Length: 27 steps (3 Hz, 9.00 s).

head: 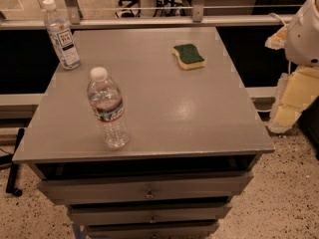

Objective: Knock blue plastic bottle over

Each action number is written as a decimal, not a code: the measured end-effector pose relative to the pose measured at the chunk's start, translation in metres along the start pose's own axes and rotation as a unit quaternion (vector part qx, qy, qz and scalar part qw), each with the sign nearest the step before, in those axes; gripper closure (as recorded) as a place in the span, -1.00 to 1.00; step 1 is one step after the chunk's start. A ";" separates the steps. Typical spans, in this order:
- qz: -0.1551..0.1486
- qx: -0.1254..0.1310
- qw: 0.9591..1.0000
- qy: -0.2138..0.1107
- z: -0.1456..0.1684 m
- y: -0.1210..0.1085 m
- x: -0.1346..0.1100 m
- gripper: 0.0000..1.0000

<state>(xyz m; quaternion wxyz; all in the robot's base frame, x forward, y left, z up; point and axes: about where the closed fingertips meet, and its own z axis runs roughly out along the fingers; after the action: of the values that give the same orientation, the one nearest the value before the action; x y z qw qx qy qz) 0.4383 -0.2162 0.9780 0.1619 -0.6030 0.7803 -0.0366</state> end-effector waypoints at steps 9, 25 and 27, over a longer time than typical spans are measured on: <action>0.005 0.047 0.902 -0.429 0.186 -0.237 -0.362 -1.00; -0.017 -0.222 0.959 -0.175 0.154 -0.076 -0.230 0.95; -0.026 -0.164 0.983 -0.079 0.191 -0.084 -0.240 -0.11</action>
Offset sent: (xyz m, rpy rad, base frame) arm 0.0506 0.0218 -0.0200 0.1650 -0.0301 0.0599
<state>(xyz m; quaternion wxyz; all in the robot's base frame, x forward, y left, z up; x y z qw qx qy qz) 0.6259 0.0165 0.8685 0.1206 -0.6424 0.7446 0.1352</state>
